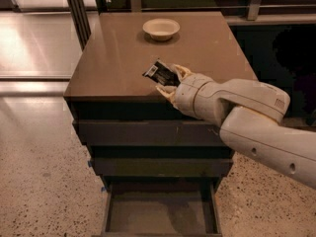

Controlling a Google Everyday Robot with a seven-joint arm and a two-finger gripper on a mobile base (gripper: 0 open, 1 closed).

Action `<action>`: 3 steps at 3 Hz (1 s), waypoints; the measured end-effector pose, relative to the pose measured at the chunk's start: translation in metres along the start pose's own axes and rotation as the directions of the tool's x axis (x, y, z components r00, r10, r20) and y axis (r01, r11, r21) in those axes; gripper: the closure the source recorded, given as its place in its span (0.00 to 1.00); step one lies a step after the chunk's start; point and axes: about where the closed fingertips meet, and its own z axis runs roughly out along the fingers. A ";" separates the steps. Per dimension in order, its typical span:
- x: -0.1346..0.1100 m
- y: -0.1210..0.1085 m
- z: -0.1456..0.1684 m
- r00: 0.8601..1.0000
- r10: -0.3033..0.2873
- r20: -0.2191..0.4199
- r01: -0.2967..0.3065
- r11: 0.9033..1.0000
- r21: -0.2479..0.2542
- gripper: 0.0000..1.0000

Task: Pick rxbar chocolate from bottom drawer and place on counter

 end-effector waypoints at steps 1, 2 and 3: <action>0.014 -0.006 0.012 1.000 -0.006 -0.027 0.005 1.000 -0.016 1.00; 0.020 -0.019 0.014 0.999 0.004 -0.051 -0.004 1.000 0.000 1.00; 0.016 -0.038 0.014 0.997 0.019 -0.069 -0.016 0.999 0.039 1.00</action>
Offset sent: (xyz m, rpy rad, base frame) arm 0.0452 -0.0536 0.0282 -0.0423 0.0666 -0.0631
